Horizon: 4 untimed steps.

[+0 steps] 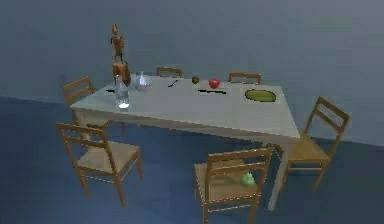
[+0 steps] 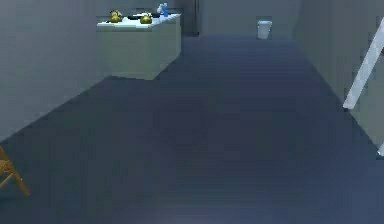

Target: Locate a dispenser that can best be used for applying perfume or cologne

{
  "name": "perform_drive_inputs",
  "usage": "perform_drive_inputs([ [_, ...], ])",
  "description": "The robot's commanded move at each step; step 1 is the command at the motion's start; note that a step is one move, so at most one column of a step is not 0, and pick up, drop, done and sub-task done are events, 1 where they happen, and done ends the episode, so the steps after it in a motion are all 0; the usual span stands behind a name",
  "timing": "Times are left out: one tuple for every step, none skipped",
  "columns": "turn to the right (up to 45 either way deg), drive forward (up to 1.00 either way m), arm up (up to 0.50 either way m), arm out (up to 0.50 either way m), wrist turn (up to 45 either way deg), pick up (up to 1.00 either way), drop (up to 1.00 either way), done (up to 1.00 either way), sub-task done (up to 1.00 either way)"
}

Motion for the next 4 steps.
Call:
perform_drive_inputs([
  [45.0,0.00,0.00,0.00,0.0,0.00,0.00,0.00,0.00],
  [45.0,0.00,0.00,0.00,0.0,0.00,0.00,0.00,0.00],
  [0.0,1.00,0.00,0.00,0.0,0.00,0.00,0.00,0.00],
  [0.0,1.00,0.00,0.00,0.0,0.00,0.00,0.00,0.00],
])
